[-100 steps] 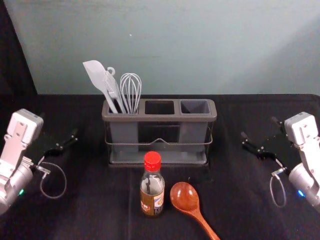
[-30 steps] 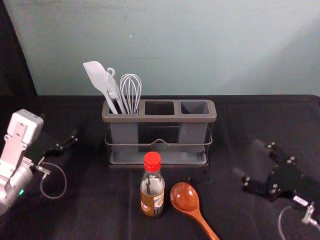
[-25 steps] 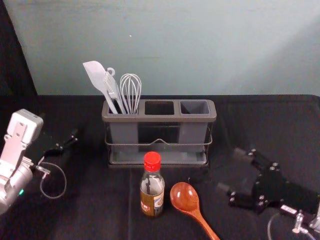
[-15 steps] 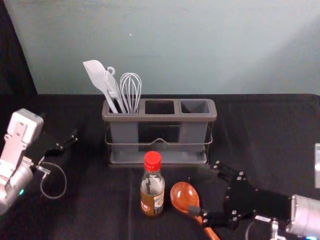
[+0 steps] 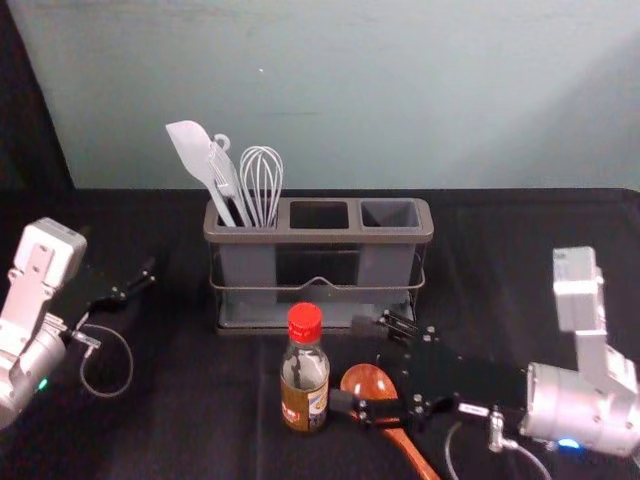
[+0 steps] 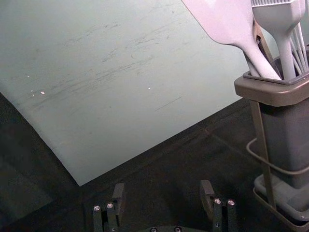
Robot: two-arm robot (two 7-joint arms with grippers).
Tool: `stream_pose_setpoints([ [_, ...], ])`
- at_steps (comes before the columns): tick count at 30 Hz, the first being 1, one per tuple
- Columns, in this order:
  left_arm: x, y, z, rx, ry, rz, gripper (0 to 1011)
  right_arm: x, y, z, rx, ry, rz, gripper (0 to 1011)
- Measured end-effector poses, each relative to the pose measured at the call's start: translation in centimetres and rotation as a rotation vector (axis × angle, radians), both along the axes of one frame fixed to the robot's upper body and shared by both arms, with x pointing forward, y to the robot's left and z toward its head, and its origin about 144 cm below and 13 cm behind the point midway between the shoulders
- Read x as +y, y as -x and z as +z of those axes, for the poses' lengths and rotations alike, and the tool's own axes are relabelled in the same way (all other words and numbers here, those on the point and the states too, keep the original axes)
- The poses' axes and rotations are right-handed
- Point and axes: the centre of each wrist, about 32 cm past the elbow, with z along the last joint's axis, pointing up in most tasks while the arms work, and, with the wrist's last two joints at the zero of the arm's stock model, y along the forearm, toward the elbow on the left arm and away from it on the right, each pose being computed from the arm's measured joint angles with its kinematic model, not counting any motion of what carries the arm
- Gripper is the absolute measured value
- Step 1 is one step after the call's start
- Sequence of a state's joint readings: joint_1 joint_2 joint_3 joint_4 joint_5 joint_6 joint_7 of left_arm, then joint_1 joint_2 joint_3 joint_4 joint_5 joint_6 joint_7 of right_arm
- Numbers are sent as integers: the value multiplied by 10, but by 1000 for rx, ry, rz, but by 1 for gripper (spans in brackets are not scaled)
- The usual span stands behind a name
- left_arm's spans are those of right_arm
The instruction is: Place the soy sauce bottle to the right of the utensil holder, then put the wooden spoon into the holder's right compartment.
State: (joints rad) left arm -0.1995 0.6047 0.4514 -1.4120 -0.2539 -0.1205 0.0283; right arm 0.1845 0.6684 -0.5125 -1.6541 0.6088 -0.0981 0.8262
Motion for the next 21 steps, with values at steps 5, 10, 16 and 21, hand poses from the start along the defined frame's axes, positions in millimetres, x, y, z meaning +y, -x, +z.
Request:
stream_pose_setpoints([
  [5,0,0,0,0,0,0,1011,11,-12,-3,26,-16,-4,1002],
  [10,0,0,0,0,0,0,1012,19,-21,-6,38,-19,-17,1003],
  [16,0,0,0,0,0,0,1011,25,-29,-7,23,-4,-19,1003],
  [21,0,0,0,0,0,0,1011,32,-35,-5,9,13,-17,1003],
])
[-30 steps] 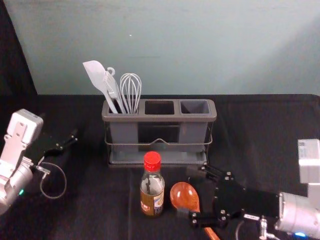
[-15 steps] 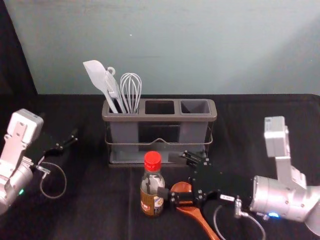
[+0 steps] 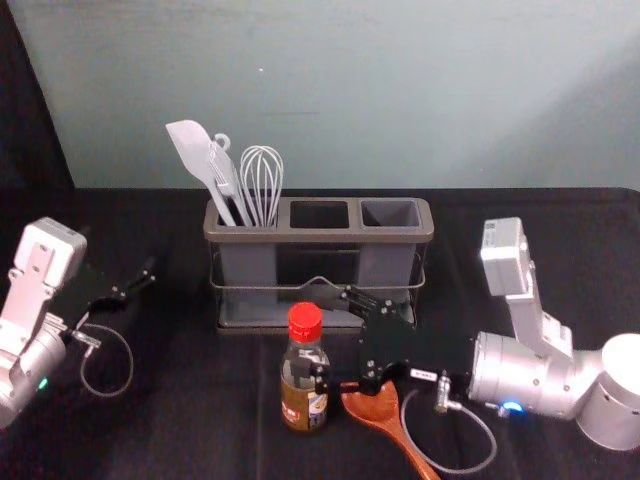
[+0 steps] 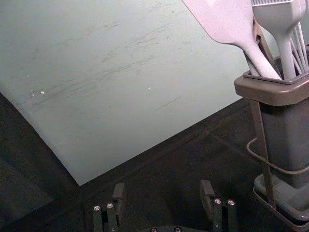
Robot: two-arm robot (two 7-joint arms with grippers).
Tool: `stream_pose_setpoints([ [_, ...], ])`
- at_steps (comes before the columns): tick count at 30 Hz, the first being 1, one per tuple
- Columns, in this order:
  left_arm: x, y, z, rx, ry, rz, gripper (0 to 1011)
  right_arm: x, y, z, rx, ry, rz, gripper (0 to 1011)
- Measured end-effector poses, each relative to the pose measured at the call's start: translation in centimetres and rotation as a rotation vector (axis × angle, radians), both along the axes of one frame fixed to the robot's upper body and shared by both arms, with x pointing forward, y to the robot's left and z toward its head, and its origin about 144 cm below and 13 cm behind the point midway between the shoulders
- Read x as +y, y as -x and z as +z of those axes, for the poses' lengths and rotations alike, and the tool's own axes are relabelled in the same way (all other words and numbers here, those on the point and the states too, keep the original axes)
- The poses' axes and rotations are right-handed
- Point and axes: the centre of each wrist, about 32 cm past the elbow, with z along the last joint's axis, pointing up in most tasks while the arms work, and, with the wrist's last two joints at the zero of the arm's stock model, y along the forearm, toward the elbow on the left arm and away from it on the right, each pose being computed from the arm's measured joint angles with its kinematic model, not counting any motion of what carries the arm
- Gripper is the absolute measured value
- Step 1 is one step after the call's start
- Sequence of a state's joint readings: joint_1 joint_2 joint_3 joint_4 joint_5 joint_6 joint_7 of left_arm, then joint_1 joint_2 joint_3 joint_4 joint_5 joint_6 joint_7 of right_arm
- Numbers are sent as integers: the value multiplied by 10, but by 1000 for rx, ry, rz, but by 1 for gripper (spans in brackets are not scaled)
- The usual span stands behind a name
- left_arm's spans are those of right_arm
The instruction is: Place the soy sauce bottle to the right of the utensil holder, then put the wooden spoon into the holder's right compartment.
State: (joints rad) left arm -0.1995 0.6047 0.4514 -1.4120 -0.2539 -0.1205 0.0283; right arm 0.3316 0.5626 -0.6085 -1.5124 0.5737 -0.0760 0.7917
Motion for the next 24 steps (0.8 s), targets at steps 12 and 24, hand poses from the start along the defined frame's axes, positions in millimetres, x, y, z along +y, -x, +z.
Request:
stream_pose_setpoints([
  [12,0,0,0,0,0,0,1012,13,-12,9,-24,16,6,1003],
  [24,0,0,0,0,0,0,1011,15,-15,10,-15,23,-3,1003],
])
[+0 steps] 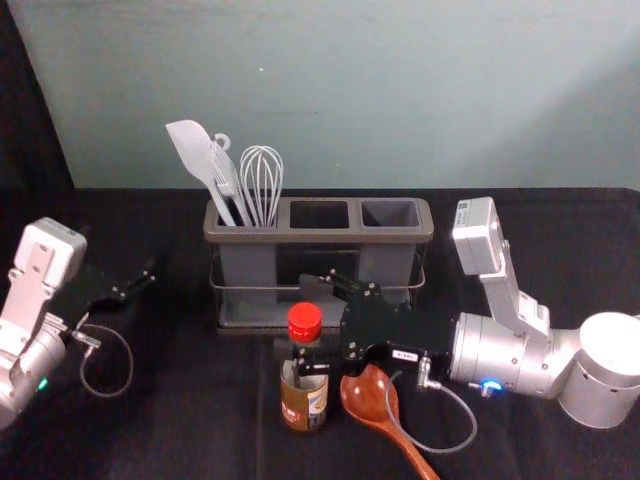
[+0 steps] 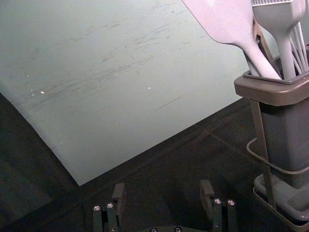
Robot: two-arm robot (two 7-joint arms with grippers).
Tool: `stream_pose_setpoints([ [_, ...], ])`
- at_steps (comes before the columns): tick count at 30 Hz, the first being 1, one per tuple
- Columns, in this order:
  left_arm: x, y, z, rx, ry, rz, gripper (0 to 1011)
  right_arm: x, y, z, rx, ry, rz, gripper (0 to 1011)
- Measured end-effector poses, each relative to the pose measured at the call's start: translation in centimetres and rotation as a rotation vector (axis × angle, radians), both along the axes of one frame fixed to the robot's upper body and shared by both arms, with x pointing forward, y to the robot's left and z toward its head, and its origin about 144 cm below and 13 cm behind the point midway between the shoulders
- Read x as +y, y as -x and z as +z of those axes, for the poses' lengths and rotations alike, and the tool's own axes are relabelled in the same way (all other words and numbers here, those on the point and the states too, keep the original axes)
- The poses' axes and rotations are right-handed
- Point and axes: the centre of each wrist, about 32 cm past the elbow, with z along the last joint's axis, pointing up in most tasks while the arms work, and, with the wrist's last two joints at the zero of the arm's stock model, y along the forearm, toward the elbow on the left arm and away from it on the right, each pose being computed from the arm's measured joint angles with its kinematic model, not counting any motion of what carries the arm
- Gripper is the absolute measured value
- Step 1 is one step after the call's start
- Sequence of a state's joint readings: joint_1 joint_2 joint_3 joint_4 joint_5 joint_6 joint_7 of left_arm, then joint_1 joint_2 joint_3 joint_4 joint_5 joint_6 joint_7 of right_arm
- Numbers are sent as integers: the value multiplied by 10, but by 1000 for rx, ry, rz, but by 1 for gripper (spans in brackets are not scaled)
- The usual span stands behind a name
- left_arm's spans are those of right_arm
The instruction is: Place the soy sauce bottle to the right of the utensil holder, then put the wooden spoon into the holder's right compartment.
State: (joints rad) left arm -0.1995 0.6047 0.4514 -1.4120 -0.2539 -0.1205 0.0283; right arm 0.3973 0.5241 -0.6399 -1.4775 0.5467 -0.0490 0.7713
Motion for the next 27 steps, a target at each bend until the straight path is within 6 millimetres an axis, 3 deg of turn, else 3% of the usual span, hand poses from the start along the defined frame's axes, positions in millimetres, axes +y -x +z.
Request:
stream_pose_setpoints([
  [19,0,0,0,0,0,0,1011,0,0,0,2,0,-4,1002],
  [24,0,0,0,0,0,0,1011,0,0,0,2,0,-3,927],
  [27,0,0,0,0,0,0,1011,0,0,0,1,0,-3,826],
])
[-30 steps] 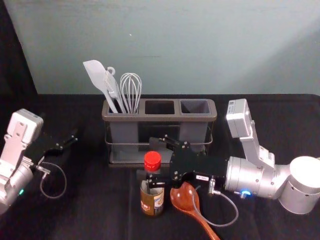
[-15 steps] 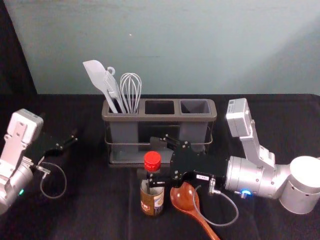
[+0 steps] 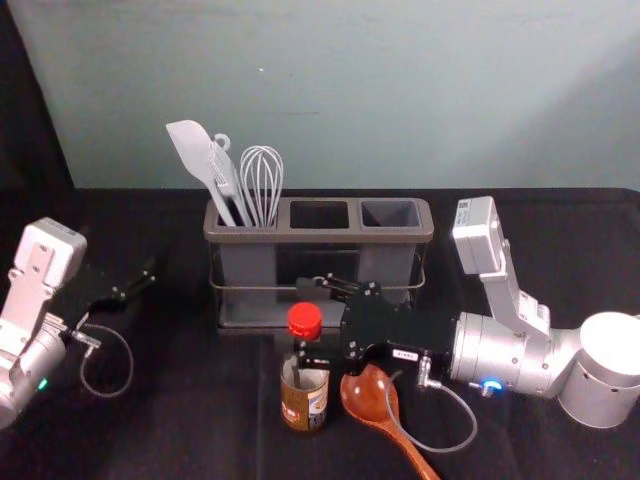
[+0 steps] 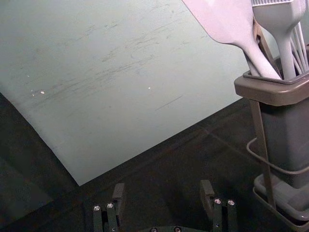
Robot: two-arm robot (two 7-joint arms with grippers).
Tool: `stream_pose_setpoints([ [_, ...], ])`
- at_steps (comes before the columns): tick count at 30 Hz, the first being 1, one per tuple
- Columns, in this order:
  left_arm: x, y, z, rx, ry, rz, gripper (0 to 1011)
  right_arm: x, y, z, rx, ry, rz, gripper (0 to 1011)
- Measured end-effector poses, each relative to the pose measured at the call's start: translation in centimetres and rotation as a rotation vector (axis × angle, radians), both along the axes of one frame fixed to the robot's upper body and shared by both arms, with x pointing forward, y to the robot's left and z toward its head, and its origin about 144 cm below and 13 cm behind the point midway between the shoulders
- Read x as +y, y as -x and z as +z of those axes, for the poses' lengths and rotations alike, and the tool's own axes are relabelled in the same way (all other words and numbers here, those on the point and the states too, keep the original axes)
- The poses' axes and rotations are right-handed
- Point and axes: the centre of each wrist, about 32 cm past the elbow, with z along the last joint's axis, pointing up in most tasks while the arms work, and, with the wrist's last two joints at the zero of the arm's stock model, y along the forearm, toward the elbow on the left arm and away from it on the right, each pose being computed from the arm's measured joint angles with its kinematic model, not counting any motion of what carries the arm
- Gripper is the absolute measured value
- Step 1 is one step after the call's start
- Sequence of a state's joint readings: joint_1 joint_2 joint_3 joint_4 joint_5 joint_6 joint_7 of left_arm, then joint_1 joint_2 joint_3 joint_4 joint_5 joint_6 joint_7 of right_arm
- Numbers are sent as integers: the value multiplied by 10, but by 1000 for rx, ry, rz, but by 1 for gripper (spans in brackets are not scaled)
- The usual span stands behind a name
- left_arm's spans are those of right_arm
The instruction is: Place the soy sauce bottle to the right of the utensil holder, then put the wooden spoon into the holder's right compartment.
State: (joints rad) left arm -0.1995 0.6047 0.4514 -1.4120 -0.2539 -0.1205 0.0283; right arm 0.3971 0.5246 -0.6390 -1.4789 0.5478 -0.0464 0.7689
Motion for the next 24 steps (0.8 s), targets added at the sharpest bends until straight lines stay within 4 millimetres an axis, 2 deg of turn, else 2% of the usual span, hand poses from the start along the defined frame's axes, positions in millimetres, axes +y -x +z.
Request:
stream_pose_setpoints([
  [5,0,0,0,0,0,0,1012,0,0,0,0,0,0,707],
  [6,0,0,0,0,0,0,1011,0,0,0,-1,0,1,640],
  [7,0,0,0,0,0,0,1012,0,0,0,-1,0,1,640],
  [8,0,0,0,0,0,0,1011,0,0,0,-1,0,1,582],
  [9,0,0,0,0,0,0,1012,0,0,0,-1,0,1,582],
  [11,0,0,0,0,0,0,1011,0,0,0,-1,0,1,481],
  [12,0,0,0,0,0,0,1011,0,0,0,-1,0,1,481],
  [15,0,0,0,0,0,0,1011,0,0,0,-1,0,1,392],
  [21,0,0,0,0,0,0,1011,0,4,3,-15,9,6,392],
  [24,0,0,0,0,0,0,1011,-2,11,11,-42,9,12,392],
])
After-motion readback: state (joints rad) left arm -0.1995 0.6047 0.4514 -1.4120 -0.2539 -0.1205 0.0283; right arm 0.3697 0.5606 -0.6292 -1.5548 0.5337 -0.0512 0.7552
